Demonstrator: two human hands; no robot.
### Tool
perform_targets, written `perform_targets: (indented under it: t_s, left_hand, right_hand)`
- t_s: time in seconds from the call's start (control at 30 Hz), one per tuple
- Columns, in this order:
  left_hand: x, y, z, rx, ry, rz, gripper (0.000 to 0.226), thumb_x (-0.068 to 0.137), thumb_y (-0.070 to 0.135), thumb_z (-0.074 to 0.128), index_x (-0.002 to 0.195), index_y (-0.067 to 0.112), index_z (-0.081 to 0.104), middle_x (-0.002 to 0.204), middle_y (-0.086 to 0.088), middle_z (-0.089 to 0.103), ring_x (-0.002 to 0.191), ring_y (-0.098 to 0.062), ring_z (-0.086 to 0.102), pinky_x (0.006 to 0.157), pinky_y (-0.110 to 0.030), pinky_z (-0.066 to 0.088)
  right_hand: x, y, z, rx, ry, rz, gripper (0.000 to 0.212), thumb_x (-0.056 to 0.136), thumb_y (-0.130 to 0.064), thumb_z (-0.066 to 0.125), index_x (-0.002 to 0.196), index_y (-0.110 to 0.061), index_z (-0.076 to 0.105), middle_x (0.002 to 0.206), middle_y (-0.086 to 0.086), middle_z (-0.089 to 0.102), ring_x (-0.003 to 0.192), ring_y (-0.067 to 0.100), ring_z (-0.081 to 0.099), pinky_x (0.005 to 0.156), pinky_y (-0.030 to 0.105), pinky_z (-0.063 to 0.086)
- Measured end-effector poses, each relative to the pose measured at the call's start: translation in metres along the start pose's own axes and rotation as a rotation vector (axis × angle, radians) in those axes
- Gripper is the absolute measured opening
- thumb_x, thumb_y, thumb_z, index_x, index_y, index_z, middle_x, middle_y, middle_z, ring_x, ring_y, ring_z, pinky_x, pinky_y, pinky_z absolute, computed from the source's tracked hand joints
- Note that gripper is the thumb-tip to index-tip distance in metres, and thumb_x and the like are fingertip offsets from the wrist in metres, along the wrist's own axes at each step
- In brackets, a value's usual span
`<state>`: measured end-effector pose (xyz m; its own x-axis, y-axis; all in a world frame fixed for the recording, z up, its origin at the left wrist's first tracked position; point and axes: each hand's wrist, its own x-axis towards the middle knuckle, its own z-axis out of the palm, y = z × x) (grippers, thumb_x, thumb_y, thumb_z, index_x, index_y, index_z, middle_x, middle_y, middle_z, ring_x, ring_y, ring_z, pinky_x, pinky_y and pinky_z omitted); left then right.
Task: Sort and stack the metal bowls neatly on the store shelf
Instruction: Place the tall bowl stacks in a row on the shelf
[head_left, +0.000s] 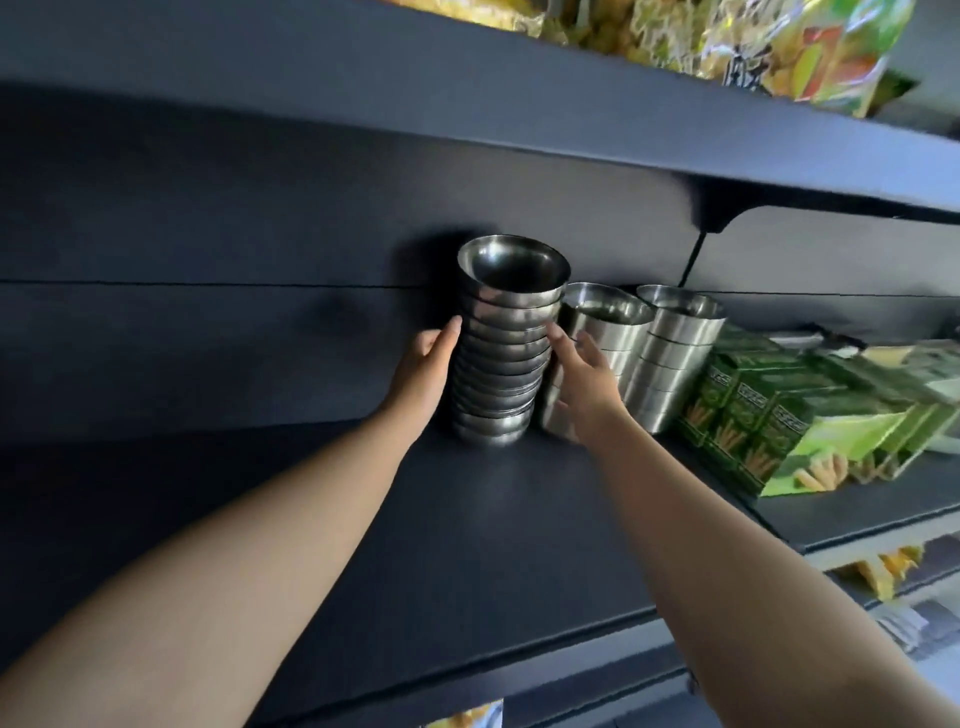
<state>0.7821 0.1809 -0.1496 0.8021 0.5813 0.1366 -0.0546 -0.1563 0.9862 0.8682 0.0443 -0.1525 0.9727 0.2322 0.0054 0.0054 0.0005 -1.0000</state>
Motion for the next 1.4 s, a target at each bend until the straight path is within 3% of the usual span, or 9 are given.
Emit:
perform_targets:
  t_s: [0.07, 0.17, 0.33, 0.53, 0.7, 0.9, 1.07, 1.23, 1.4]
  left_hand:
    - [-0.001, -0.001, 0.016, -0.076, 0.019, -0.051, 0.027, 0.098, 0.038, 0.036, 0.076, 0.028, 0.047, 0.080, 0.012, 0.046, 0.075, 0.000, 0.044, 0.076, -0.029, 0.038]
    - [-0.001, -0.004, 0.034, -0.167, 0.034, -0.124, 0.037, 0.097, 0.040, 0.037, 0.125, 0.018, 0.048, 0.104, 0.011, 0.047, 0.100, -0.005, 0.045, 0.088, -0.025, 0.034]
    - [0.003, -0.003, 0.044, -0.203, 0.049, -0.194, 0.052, 0.095, 0.045, 0.038, 0.141, 0.021, 0.032, 0.132, 0.009, 0.042, 0.115, -0.005, 0.038, 0.098, -0.031, 0.031]
    - [0.021, -0.012, 0.051, -0.219, 0.012, -0.202, 0.040, 0.095, 0.046, 0.036, 0.134, 0.034, 0.036, 0.106, 0.020, 0.042, 0.098, 0.001, 0.040, 0.091, -0.030, 0.029]
    - [0.040, -0.025, 0.054, -0.255, -0.007, -0.194, 0.019, 0.092, 0.051, 0.042, 0.107, 0.039, 0.042, 0.089, 0.022, 0.051, 0.081, 0.006, 0.049, 0.081, -0.026, 0.041]
    - [0.056, -0.032, 0.062, -0.305, 0.013, -0.245, 0.067, 0.050, 0.083, 0.057, 0.106, 0.047, 0.046, 0.085, 0.014, 0.056, 0.077, -0.010, 0.052, 0.081, -0.042, 0.042]
    - [0.069, -0.035, 0.064, -0.300, 0.019, -0.305, 0.085, 0.036, 0.090, 0.045, 0.106, 0.041, 0.045, 0.087, 0.004, 0.055, 0.080, -0.019, 0.050, 0.066, -0.034, 0.038]
    - [0.082, -0.036, 0.060, -0.260, 0.028, -0.269, 0.059, 0.068, 0.082, 0.040, 0.108, 0.038, 0.043, 0.087, 0.010, 0.053, 0.077, -0.008, 0.050, 0.071, -0.027, 0.041]
    - [0.098, -0.054, 0.060, -0.271, -0.065, -0.288, 0.114, 0.027, 0.099, 0.045, 0.120, 0.033, 0.047, 0.108, 0.003, 0.054, 0.094, -0.021, 0.050, 0.076, -0.037, 0.038]
  right_hand:
    - [0.013, 0.005, -0.006, -0.049, -0.068, 0.017, 0.076, 0.087, -0.048, 0.058, 0.149, -0.021, 0.023, 0.153, -0.002, 0.030, 0.138, 0.017, 0.032, 0.112, 0.042, 0.031]
    - [0.026, 0.009, -0.012, -0.084, -0.152, 0.034, 0.075, 0.087, -0.050, 0.056, 0.149, -0.023, 0.023, 0.153, -0.004, 0.029, 0.138, 0.017, 0.031, 0.113, 0.043, 0.030]
    - [0.036, 0.006, -0.010, -0.088, -0.237, 0.049, 0.077, 0.086, -0.050, 0.056, 0.150, -0.025, 0.019, 0.153, -0.001, 0.028, 0.138, 0.019, 0.031, 0.113, 0.047, 0.029]
    - [0.040, 0.009, 0.003, -0.112, -0.322, 0.045, 0.116, 0.049, -0.078, 0.057, 0.149, -0.034, 0.017, 0.151, -0.008, 0.034, 0.138, 0.015, 0.033, 0.114, 0.048, 0.025]
    - [0.047, 0.014, 0.008, -0.040, -0.342, 0.046, 0.099, 0.065, -0.069, 0.055, 0.149, -0.035, 0.015, 0.148, -0.009, 0.037, 0.136, 0.015, 0.035, 0.111, 0.041, 0.026]
    - [0.056, 0.019, 0.017, -0.012, -0.304, 0.034, 0.110, 0.048, -0.082, 0.054, 0.144, -0.038, 0.022, 0.144, -0.007, 0.044, 0.130, 0.017, 0.044, 0.109, 0.047, 0.036]
    - [0.067, 0.018, 0.023, -0.080, -0.281, 0.127, 0.138, 0.030, -0.094, 0.048, 0.148, -0.039, 0.005, 0.157, -0.003, 0.017, 0.140, 0.025, 0.029, 0.111, 0.054, 0.029]
    - [0.070, 0.015, 0.021, -0.159, -0.255, 0.136, 0.104, 0.068, -0.080, 0.049, 0.150, -0.033, 0.005, 0.159, 0.001, 0.008, 0.142, 0.029, 0.023, 0.111, 0.056, 0.028]
    - [0.074, 0.015, 0.017, -0.236, -0.226, 0.128, 0.088, 0.084, -0.066, 0.044, 0.151, -0.027, 0.003, 0.159, 0.002, -0.001, 0.145, 0.026, 0.010, 0.116, 0.050, 0.018]
